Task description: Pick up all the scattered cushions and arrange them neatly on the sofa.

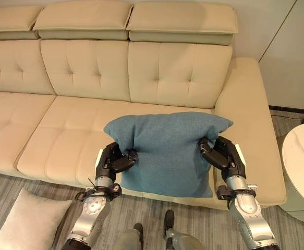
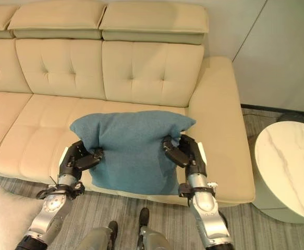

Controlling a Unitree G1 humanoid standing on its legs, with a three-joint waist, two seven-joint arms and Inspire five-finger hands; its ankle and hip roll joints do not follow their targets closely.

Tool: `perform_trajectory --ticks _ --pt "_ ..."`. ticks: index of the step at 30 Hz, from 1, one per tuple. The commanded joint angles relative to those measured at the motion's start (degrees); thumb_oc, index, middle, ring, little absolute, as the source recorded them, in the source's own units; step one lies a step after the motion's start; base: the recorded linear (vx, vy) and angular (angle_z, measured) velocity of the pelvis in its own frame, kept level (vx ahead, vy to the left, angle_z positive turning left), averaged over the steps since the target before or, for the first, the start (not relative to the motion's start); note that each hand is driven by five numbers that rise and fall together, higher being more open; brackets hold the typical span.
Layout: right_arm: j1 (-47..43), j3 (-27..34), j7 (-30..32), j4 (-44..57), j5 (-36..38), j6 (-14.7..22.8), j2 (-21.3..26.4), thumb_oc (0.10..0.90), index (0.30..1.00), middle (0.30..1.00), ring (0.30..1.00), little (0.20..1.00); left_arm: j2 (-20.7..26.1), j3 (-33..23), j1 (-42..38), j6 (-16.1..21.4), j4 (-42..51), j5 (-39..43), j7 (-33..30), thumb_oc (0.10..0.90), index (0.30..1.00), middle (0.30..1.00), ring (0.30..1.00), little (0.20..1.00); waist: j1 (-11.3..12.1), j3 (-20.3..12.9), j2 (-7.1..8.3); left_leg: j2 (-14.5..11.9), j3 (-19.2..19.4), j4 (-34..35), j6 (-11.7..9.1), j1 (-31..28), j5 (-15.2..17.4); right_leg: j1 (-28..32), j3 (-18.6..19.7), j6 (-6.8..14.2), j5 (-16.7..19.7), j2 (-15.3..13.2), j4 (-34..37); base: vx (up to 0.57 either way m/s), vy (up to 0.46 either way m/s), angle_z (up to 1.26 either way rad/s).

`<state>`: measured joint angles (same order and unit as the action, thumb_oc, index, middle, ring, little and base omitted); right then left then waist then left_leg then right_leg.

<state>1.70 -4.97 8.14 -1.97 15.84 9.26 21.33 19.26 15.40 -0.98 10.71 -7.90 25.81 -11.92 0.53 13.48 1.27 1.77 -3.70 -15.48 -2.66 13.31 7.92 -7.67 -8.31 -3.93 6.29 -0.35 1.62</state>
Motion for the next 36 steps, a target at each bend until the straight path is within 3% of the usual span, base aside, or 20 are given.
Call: perform_trajectory --ticks 1,2,4,11,16,18,20,24,27,36 --pt "-5.43 -1.42 -1.56 7.37 1.74 8.01 -1.39 0.400 0.300 0.300 0.300 0.300 -0.23 1.58 -6.68 7.04 11.02 -1.14 4.26 0.400 0.300 0.300 0.300 0.300 0.80 -5.30 0.30 -0.25 -0.15 7.33 0.27 -1.62 -5.17 5.92 0.97 7.20 -9.18 -1.22 -1.44 0.21 0.118 -0.14" --pt "-5.48 -1.32 -1.23 7.09 1.62 7.99 -1.47 0.400 0.300 0.300 0.300 0.300 -0.12 1.41 -6.71 6.99 11.31 -1.19 4.09 0.400 0.300 0.300 0.300 0.300 1.46 -4.99 0.06 -0.17 -0.91 9.83 -0.03 0.34 -7.70 7.20 1.62 7.05 -9.94 -0.75 -1.19 0.16 0.095 -0.11" --pt "-5.36 -1.20 -1.24 7.13 1.53 7.90 -1.72 0.400 0.300 0.300 0.300 0.300 -0.09 1.36 -6.45 7.11 11.35 -0.93 4.28 0.400 0.300 0.300 0.300 0.300 1.94 -5.06 -0.12 -0.37 -1.02 11.66 -0.02 0.64 -8.60 8.18 2.36 6.98 -10.76 -0.27 -1.21 0.16 0.119 -0.18" --pt "-4.21 -1.70 -2.14 7.67 0.82 7.21 -2.98 0.400 0.300 0.300 0.300 0.300 1.40 1.39 -5.23 6.59 11.84 -0.84 4.71 0.400 0.300 0.300 0.300 0.300 2.22 -6.97 0.94 -0.25 -0.06 12.31 1.49 -3.16 -7.83 9.34 4.54 8.09 -11.86 -2.29 -2.78 0.18 0.185 -0.31" --pt "-5.53 -2.66 -3.00 7.85 0.42 6.83 -4.45 0.400 0.300 0.300 0.300 0.300 2.84 -0.10 -5.08 6.71 12.50 -1.66 4.22 0.400 0.300 0.300 0.300 0.300 3.24 -6.53 1.01 0.17 2.10 10.86 4.05 -5.06 -5.29 6.14 6.21 10.59 -12.09 -4.72 -11.29 0.07 0.213 -0.27" --pt "-6.42 -2.71 -3.32 8.00 -0.29 6.71 -4.55 0.400 0.300 0.300 0.300 0.300 3.54 -1.18 -5.26 7.21 12.85 -1.90 3.85 0.400 0.300 0.300 0.300 0.300 2.71 -5.36 0.31 0.02 2.61 11.16 5.17 -5.97 -5.02 1.99 7.09 12.23 -9.52 -5.19 -18.80 0.00 0.162 -0.17" --pt "-6.46 -2.51 -3.37 8.19 -0.50 6.69 -4.57 0.400 0.300 0.300 0.300 0.300 3.54 -1.46 -5.25 7.28 13.06 -2.09 3.82 0.400 0.300 0.300 0.300 0.300 2.59 -5.24 0.02 0.03 2.55 11.52 5.34 -6.22 -4.95 0.67 7.29 12.19 -9.37 -5.19 -19.98 0.03 0.104 -0.02" --pt "-7.59 -2.59 -2.65 7.14 -1.57 7.12 -3.97 0.400 0.300 0.300 0.300 0.300 3.23 -1.43 -6.30 7.67 12.62 -2.99 3.16 0.400 0.300 0.300 0.300 0.300 1.72 -4.89 -0.18 0.75 2.14 13.51 5.20 -8.12 -4.58 -2.29 5.41 10.79 -8.83 -4.48 -13.09 0.09 0.015 0.00" --pt "-6.77 -1.35 -2.75 7.96 -2.29 7.17 -3.86 0.400 0.300 0.300 0.300 0.300 2.81 -1.34 -6.71 7.63 12.97 -3.92 3.68 0.400 0.300 0.300 0.300 0.300 1.58 -5.28 0.41 1.68 1.32 13.08 5.07 -7.90 -4.23 0.73 5.22 10.89 -8.51 -4.93 -7.94 0.12 -0.054 0.06" --pt "-11.99 -2.54 -0.31 6.70 -3.99 7.05 -2.11 0.400 0.300 0.300 0.300 0.300 2.07 0.05 -11.63 7.85 12.99 -5.83 0.97 0.400 0.300 0.300 0.300 0.300 1.08 -7.85 -0.96 0.11 0.75 19.15 3.33 -9.98 -5.81 3.13 4.02 9.48 -7.69 -3.37 -1.22 0.12 -0.067 0.10"
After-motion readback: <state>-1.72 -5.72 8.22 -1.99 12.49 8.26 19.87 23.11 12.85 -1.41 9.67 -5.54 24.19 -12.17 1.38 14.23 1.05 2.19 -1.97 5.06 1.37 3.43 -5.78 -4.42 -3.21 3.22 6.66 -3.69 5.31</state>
